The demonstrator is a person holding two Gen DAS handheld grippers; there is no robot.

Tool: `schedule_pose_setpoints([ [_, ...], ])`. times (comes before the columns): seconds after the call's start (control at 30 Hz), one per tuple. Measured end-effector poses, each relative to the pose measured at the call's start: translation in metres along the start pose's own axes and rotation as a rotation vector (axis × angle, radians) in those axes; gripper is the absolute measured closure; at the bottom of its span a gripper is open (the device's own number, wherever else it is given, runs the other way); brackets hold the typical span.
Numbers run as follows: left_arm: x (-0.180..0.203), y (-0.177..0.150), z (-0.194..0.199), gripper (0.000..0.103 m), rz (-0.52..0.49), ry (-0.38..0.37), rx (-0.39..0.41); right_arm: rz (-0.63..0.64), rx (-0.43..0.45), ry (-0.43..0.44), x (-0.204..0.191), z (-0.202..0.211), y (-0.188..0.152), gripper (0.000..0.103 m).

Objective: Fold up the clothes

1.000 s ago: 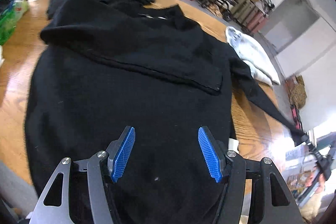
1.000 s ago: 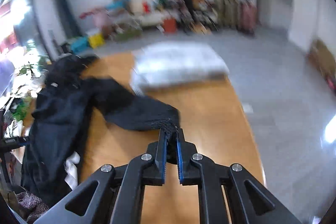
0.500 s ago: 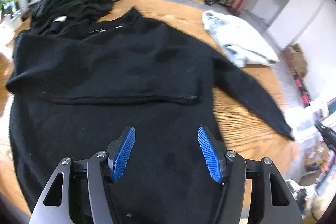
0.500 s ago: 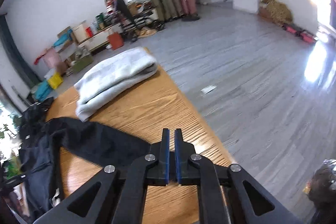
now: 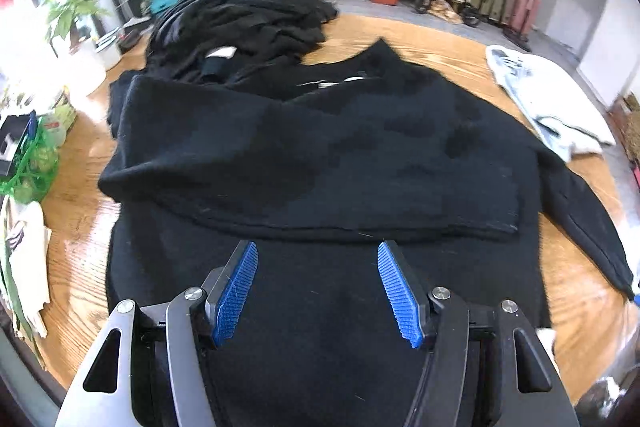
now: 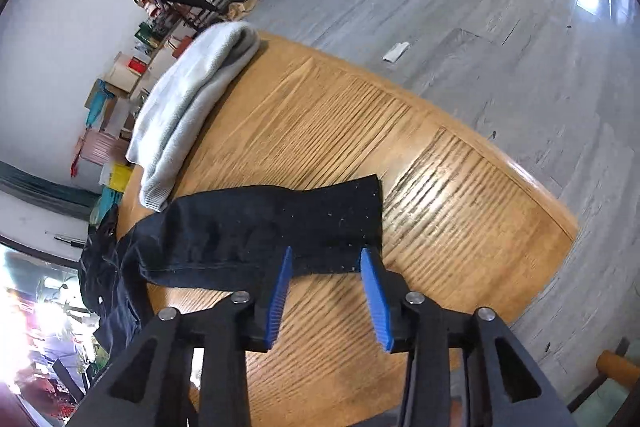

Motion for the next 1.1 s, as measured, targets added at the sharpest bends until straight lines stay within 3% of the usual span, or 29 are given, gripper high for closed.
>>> schedule_pose_setpoints([
  [0.1, -0.012, 0.007, -0.004, 0.039, 0.037, -0.013, 0.005, -0.010, -0.025, -0.042, -0.002, -0.010, 0.000, 0.058],
  [0.2, 0.005, 0.018, 0.001, 0.039, 0.023, -0.082, 0.038, -0.008, -0.027, -0.065, -0.004, -0.016, 0.000, 0.054],
  [0.23, 0.014, 0.023, 0.003, 0.039, 0.006, -0.100, 0.049, -0.016, -0.022, -0.070, -0.004, -0.017, 0.002, 0.058],
  [0.3, 0.042, 0.033, 0.001, 0.039, -0.048, -0.143, 0.056, -0.022, -0.018, -0.073, -0.006, -0.020, 0.004, 0.078],
  [0.33, 0.057, 0.038, 0.000, 0.039, -0.076, -0.165, 0.059, -0.019, -0.017, -0.066, -0.008, -0.021, 0.006, 0.097],
  [0.43, 0.089, 0.050, -0.012, 0.039, -0.094, -0.261, 0.026, -0.034, 0.009, -0.005, -0.011, -0.011, 0.017, 0.099],
  [0.53, 0.115, 0.059, -0.022, 0.039, -0.082, -0.398, -0.006, 0.000, 0.126, 0.046, -0.029, 0.029, 0.045, 0.099],
  [0.63, 0.120, 0.056, -0.029, 0.039, -0.079, -0.384, -0.028, 0.056, 0.211, 0.059, -0.054, 0.067, 0.066, 0.099],
  [0.73, 0.119, 0.050, -0.033, 0.039, -0.082, -0.373, -0.044, 0.127, 0.205, 0.001, -0.068, 0.072, 0.065, 0.099],
  [0.93, 0.105, 0.040, -0.040, 0.039, -0.090, -0.334, -0.070, -0.002, 0.056, -0.078, -0.020, 0.011, 0.042, 0.099],
  [1.1, 0.100, 0.036, -0.043, 0.039, -0.096, -0.322, -0.075, -0.096, -0.019, -0.053, 0.015, -0.015, 0.021, 0.094],
])
Point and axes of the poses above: each gripper's, at about its wrist camera, not at the fingertips, and z roughly against the way its jaws point, x to its right, y to its top, the point moved 5 cm from there along -z, roughly the way its jaws point, and after that the axes turned 5 degrees about -x, right-handed, at the moved point
